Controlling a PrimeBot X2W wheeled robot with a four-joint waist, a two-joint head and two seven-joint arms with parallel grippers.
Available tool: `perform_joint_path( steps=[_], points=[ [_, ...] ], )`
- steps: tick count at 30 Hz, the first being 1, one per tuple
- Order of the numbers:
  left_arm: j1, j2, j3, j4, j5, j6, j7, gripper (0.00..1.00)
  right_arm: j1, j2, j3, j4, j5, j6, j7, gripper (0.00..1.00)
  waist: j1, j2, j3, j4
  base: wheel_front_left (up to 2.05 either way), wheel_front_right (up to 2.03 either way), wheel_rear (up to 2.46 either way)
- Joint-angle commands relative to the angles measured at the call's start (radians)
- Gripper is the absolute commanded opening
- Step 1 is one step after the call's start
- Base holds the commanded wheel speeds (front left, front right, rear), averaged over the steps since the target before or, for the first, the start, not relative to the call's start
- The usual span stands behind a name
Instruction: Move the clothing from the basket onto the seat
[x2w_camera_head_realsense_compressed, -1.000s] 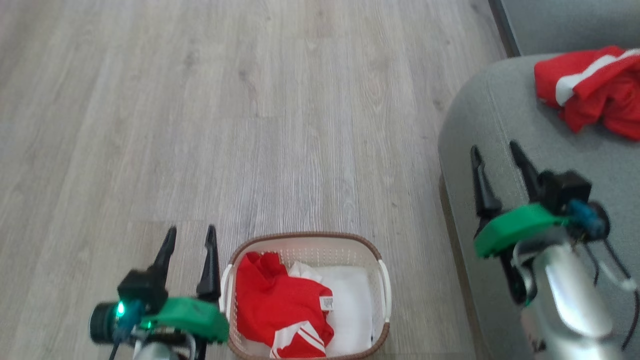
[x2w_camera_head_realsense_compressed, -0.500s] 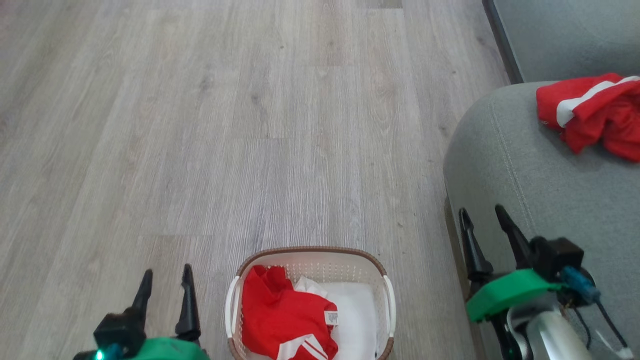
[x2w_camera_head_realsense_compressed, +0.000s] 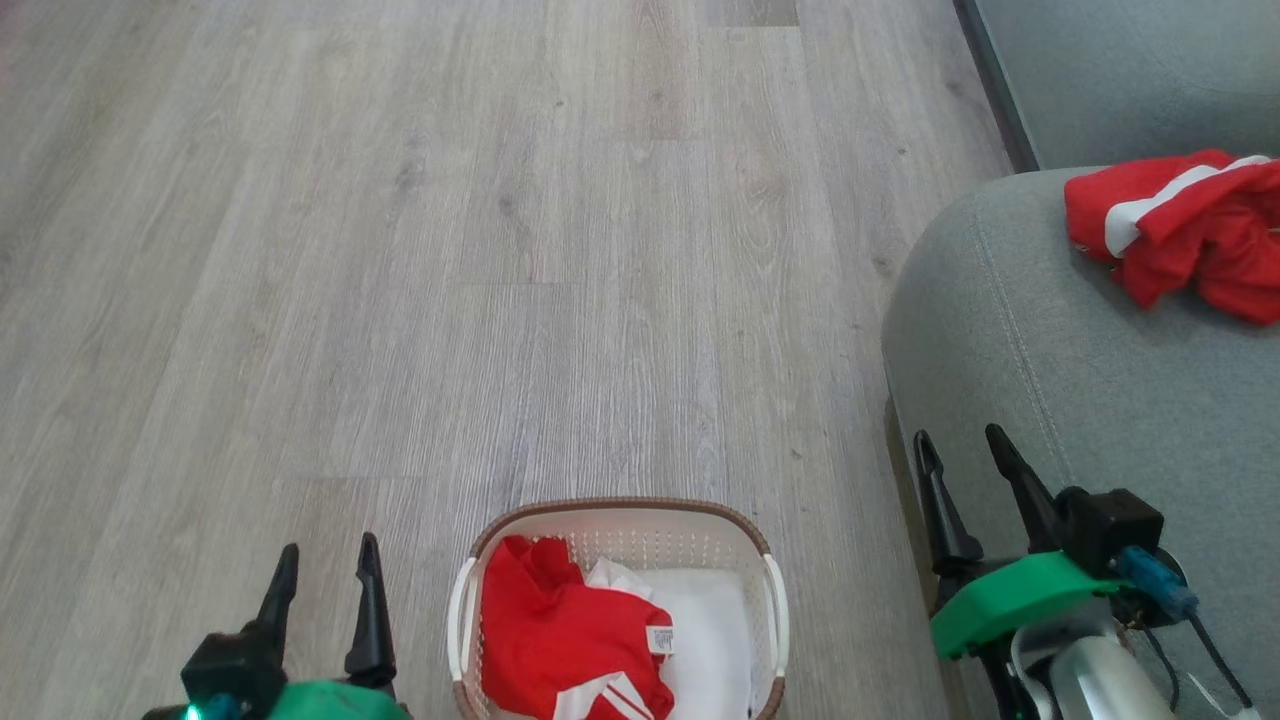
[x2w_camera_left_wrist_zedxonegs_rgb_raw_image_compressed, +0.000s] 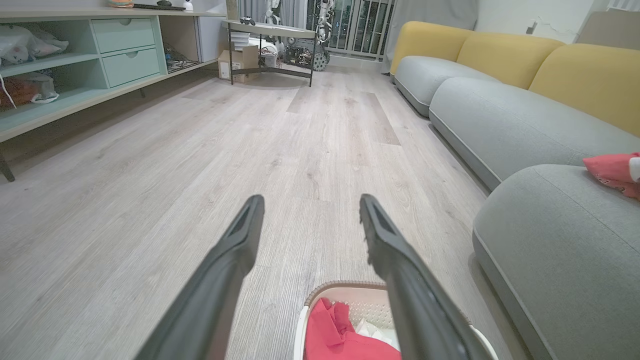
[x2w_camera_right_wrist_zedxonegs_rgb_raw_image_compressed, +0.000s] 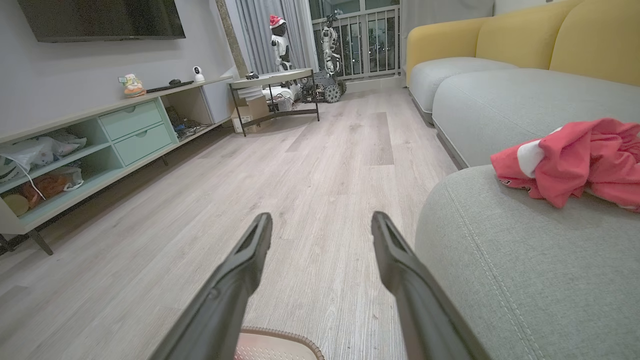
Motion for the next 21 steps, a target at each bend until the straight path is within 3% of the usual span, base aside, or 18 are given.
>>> perform_joint_path(
  steps=[1,21],
  points=[
    [-0.025,-0.001,0.038,-0.029,0.007,-0.007,-0.010,1.00,-0.020,0.005,0.023,-0.039,0.004,0.000,-0.009,1.00,0.0001,0.0000,0.001,-0.001,0.00,0.00,0.00],
    [-0.050,-0.012,0.021,0.003,0.021,-0.035,-0.010,1.00,-0.032,0.005,0.010,-0.063,-0.001,0.000,-0.009,1.00,0.0001,0.0000,0.046,-0.001,0.00,0.00,0.00]
  ],
)
